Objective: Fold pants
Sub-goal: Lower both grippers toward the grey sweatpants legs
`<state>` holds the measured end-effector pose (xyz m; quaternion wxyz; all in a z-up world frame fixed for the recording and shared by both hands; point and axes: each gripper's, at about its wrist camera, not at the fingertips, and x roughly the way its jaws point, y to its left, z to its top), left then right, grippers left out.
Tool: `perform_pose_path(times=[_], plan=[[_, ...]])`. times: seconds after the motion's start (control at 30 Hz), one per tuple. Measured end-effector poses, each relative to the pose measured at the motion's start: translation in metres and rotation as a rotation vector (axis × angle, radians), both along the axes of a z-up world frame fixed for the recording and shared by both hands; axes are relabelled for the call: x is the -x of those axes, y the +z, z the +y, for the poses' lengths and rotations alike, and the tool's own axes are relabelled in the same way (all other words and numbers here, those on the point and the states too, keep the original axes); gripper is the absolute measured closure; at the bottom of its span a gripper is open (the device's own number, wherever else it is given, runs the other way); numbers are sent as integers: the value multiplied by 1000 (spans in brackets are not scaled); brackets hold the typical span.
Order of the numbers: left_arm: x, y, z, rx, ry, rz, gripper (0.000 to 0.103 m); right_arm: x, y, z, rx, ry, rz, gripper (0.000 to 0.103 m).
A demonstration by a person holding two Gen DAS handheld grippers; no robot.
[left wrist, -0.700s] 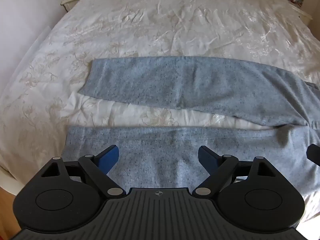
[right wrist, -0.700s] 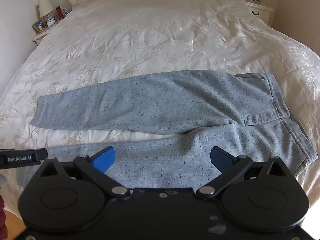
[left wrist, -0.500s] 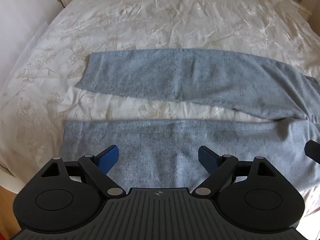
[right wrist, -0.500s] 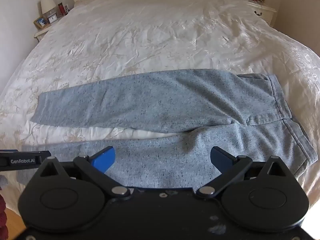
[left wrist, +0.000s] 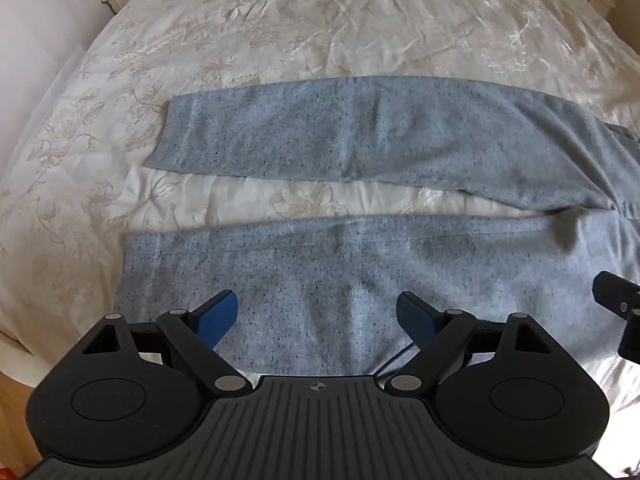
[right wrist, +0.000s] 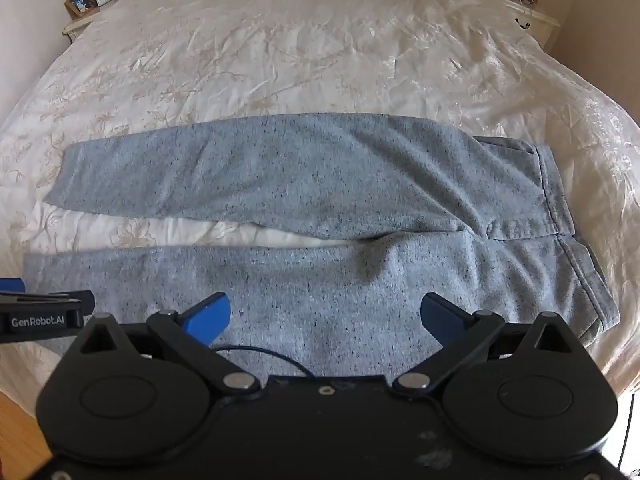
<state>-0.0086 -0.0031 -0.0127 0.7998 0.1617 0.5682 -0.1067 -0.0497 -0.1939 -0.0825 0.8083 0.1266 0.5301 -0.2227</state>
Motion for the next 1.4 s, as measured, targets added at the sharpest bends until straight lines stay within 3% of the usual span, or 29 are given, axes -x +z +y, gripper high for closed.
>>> perform_pose_path(times=[0.83,1.2,1.27,1.4], plan=[[12,-3,7,-12,12,18,16,9,1,3,-15,-13,5,0],[10,-3,10,-6,11,19,16,8,1,5,-37,-1,-29,0],[8,-1,12,7,7,10,17,7,2,7,-50,6,-47,4],[1,5,22,51,13,-28,33,8,6,13,-63,16,-106,12]])
